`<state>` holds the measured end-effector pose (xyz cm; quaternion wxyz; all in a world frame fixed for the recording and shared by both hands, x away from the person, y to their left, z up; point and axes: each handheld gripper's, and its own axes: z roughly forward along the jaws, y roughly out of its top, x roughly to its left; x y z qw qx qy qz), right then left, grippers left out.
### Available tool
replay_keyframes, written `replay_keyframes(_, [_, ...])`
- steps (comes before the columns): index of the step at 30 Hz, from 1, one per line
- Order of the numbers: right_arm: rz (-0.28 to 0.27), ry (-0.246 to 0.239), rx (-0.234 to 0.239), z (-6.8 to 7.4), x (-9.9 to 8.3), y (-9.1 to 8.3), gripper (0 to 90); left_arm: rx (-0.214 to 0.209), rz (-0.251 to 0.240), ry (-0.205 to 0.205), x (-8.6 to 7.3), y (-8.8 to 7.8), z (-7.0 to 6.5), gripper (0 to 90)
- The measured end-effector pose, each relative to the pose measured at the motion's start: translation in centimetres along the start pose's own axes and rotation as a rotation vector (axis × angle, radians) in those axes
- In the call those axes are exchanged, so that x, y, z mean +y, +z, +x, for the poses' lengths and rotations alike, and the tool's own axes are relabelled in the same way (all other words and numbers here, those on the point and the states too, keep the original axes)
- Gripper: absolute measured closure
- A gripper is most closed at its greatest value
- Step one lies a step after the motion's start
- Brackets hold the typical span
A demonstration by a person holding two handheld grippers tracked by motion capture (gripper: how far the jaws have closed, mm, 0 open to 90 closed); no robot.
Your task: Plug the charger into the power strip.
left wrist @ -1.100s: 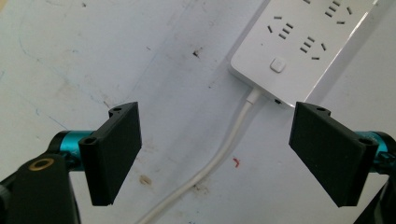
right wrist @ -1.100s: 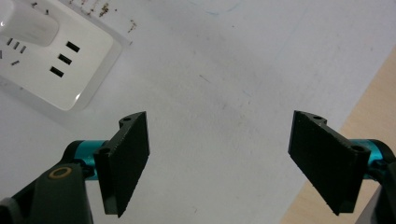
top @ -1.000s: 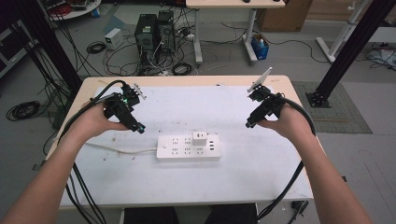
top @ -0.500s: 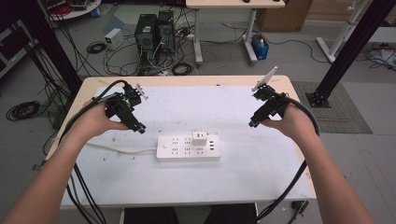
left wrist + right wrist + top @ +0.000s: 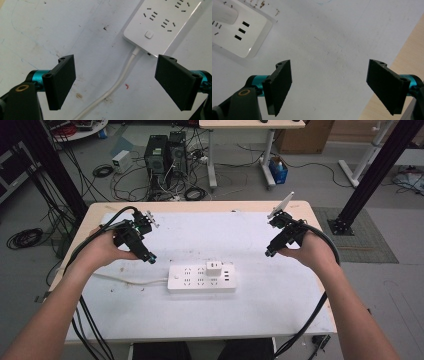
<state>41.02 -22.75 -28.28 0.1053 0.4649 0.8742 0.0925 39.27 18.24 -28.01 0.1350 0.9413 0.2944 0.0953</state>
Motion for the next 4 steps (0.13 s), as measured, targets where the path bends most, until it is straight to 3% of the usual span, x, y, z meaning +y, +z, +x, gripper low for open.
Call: replay_keyframes(4, [0.004,-0.008,0.001,0.1,-0.06,-0.02,20.1,-0.004,0.005,0.002,-0.05,0.06,-0.03,17.1])
